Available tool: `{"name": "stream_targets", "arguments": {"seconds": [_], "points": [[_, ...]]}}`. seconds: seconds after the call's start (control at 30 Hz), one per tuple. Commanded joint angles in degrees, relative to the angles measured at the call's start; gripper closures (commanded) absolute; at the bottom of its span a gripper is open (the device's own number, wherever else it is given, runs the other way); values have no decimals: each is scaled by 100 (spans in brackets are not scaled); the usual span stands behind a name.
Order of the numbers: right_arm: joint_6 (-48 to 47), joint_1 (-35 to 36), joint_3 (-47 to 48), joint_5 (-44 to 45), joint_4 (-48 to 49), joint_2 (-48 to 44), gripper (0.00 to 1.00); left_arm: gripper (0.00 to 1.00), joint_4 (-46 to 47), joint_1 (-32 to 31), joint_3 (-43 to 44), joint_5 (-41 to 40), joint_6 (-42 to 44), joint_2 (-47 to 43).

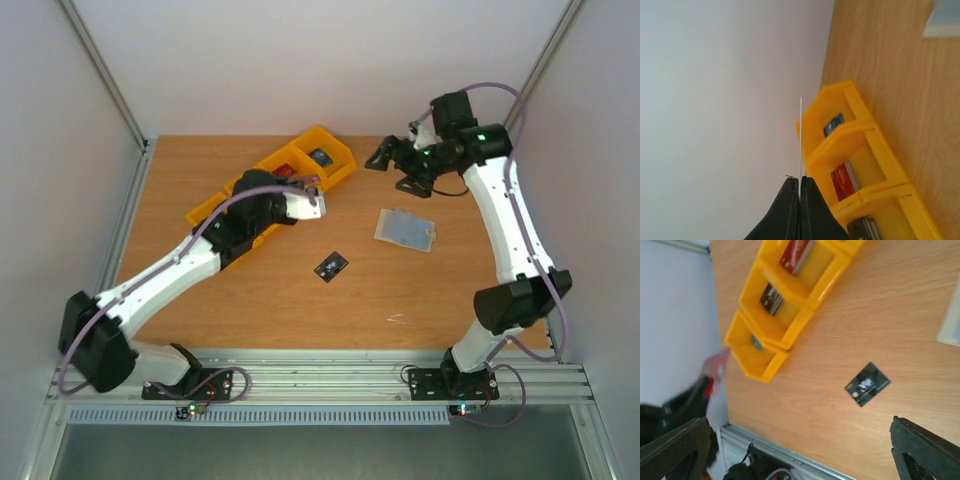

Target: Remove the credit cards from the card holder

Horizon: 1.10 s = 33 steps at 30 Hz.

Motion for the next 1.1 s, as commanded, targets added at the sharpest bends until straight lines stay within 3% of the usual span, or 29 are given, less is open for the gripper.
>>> {"name": "stream_targets", "arguments": {"seconds": [0.0,0.37,0.5,0.77,1.07], "points": [[85,-406,-862,239,708,-635,1,100,-918,570,993,-296,-564,1073],[-177,-1192,-1118,-257,1029,-142,2,100,-2174,1573,4539,27,-1942,4323],[-250,-1340,-1212,-185,1032,12,2,100,-1989,1606,4846,-196,-1785,4865],[-298,-1356,-1384,-20,1099,62,2,100,-2306,1760,5146,196,-2679,5292],[-532,-1518,-1257,52,939,86,2,100,-1641,1802,5207,26,-2459,5732]]}}
